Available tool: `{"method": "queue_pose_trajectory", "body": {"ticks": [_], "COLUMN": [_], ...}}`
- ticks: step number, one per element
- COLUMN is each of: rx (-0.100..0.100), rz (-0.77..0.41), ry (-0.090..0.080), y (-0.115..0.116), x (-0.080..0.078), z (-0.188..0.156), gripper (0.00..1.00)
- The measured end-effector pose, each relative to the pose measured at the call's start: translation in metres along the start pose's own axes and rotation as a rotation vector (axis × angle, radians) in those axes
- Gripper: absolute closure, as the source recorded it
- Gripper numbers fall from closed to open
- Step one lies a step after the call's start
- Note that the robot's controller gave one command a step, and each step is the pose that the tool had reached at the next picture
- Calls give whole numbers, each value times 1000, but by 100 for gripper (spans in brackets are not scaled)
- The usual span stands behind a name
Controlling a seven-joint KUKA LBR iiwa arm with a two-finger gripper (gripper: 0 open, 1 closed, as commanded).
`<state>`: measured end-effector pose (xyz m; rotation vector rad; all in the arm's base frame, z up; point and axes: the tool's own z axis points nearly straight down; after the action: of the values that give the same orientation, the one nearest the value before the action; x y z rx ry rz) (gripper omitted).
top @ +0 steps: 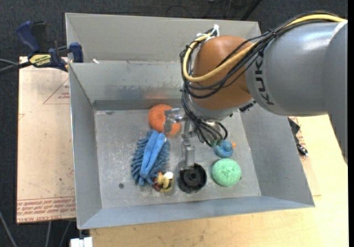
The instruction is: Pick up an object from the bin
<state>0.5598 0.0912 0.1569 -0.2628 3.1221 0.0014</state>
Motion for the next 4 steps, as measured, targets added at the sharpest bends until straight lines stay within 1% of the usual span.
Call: {"method": "queue_pose_trajectory", "body": {"ticks": [1,2,3,4], "rx": [-3,-2,-2,-4], "rz": [-338,-486,-626,-732], "ry": [7,1,-3,-2], "y": [9,16,28,33], "x": [-20,-25,-41,-41], "z": [30,27,64,87], "gripper": [0,0,0,100]}}
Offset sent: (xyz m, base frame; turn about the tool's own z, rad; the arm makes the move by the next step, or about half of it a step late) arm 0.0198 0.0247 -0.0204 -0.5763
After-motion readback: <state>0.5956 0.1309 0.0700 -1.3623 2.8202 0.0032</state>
